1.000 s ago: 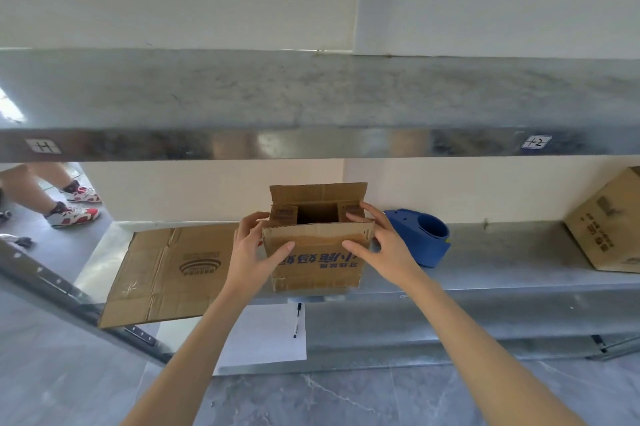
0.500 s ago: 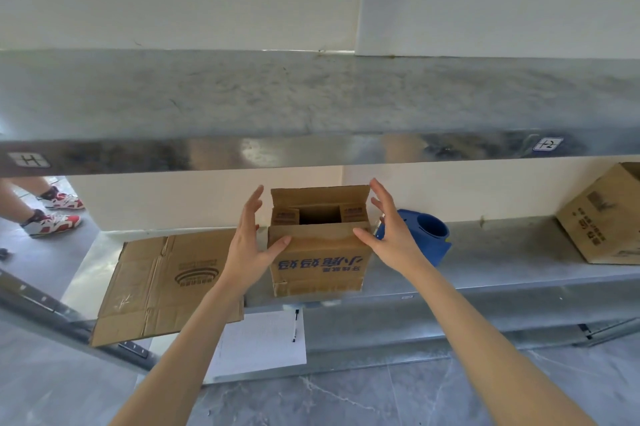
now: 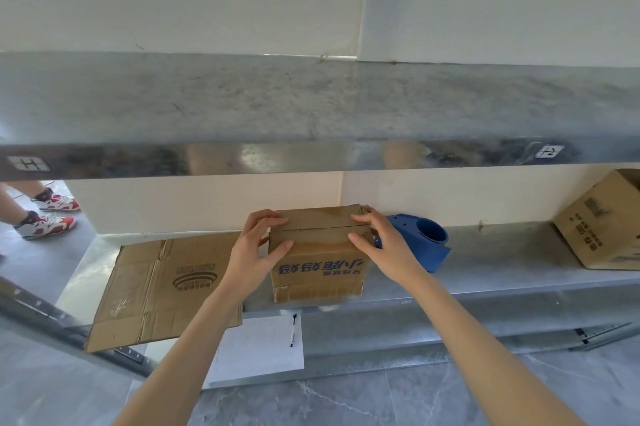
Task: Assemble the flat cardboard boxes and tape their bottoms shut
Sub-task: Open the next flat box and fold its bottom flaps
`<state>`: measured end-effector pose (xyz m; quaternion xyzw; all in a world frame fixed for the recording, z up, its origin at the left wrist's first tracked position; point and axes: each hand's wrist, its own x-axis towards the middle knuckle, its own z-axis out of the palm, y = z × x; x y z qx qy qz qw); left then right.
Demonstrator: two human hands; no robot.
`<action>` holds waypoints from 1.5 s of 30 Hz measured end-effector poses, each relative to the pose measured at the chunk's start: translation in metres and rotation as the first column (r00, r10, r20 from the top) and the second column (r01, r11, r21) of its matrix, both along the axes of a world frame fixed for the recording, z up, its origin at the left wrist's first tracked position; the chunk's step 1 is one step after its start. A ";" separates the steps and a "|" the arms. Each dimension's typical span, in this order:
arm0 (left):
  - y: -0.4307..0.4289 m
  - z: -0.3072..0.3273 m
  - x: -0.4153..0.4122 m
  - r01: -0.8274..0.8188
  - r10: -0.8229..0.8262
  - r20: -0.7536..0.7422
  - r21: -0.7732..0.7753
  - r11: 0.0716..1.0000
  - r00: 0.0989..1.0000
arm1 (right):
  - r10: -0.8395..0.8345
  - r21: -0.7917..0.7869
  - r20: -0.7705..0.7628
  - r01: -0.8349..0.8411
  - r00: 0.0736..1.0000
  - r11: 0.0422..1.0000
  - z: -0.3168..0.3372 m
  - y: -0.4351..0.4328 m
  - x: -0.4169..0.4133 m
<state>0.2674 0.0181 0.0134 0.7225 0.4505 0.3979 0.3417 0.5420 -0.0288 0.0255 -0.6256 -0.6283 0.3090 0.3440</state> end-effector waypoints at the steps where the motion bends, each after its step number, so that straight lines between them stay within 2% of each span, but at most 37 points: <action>1: -0.001 0.000 0.000 0.000 0.000 0.006 -0.003 1.000 1.000 | -0.006 -0.017 -0.011 0.006 1.000 1.000 0.001 -0.001 -0.001; 5: 0.000 0.002 -0.007 -0.001 0.001 0.002 -0.014 1.000 1.000 | 0.000 -0.060 -0.038 -0.003 0.999 0.998 0.002 0.000 -0.009; 12: -0.001 0.000 -0.040 -0.051 0.049 -0.048 -0.044 0.998 0.998 | 0.052 -0.037 -0.113 -0.057 0.992 0.998 -0.007 0.006 -0.041; 15: -0.004 -0.004 -0.032 -0.077 0.077 -0.037 -0.016 0.997 0.996 | 0.054 -0.055 -0.095 -0.059 0.994 0.997 -0.005 0.003 -0.031; 22: -0.014 -0.013 0.008 -0.024 0.024 -0.008 0.001 1.000 1.000 | -0.026 -0.044 -0.051 0.024 0.998 0.999 -0.004 -0.007 0.006; 27: -0.006 -0.010 0.005 -0.001 0.001 -0.037 -0.006 1.000 0.999 | -0.032 -0.034 -0.051 0.031 0.998 0.999 -0.001 -0.003 0.002; 32: -0.001 -0.005 0.008 -0.011 0.010 -0.073 -0.018 1.000 0.997 | -0.020 -0.087 -0.063 0.014 0.998 0.996 0.002 0.002 0.002; 45: -0.024 -0.006 0.007 -0.033 0.030 -0.037 -0.081 0.996 0.999 | -0.031 -0.080 -0.028 0.029 0.999 0.996 0.001 -0.011 0.002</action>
